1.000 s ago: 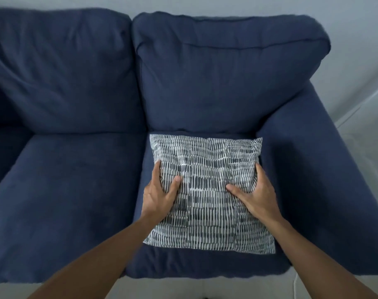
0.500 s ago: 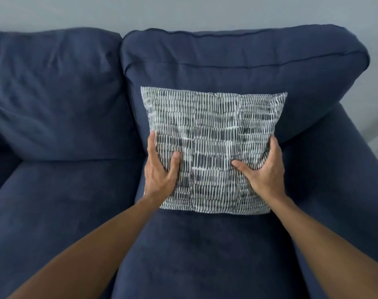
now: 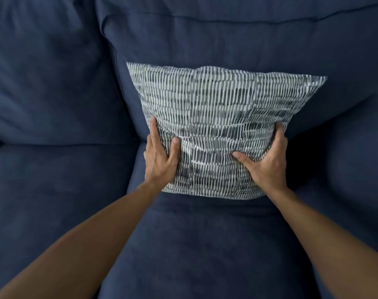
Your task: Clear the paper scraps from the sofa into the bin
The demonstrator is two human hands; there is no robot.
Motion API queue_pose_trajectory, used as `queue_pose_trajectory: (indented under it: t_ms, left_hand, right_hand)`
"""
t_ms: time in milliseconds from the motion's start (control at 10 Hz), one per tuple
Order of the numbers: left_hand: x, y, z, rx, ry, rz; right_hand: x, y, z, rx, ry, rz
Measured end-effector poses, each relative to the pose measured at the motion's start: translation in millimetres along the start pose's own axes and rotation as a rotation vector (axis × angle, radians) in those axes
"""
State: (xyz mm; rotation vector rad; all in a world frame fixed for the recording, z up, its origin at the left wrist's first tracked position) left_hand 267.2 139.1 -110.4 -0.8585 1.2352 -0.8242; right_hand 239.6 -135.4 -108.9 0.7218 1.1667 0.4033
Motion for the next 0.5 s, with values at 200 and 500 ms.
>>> queue_pose_trajectory:
  t_ms: [200, 500]
  left_hand:
    - [-12, -3, -3, -0.005, -0.018, 0.081]
    - [-64, -66, -5, 0.022, 0.027, 0.213]
  right_hand:
    - [-9, 4, -2, 0.041, 0.057, -0.085]
    - [-57, 46, -11, 0.092, 0.266, -0.319]
Point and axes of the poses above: each hand's wrist, its own z-axis towards the middle knuckle, its own x-axis out of the palm, y = z × x, the point moved 4 cm from there along z, towards the middle knuckle, and after that the axes turned 9 degrees about -z, right-handed, at the moved point
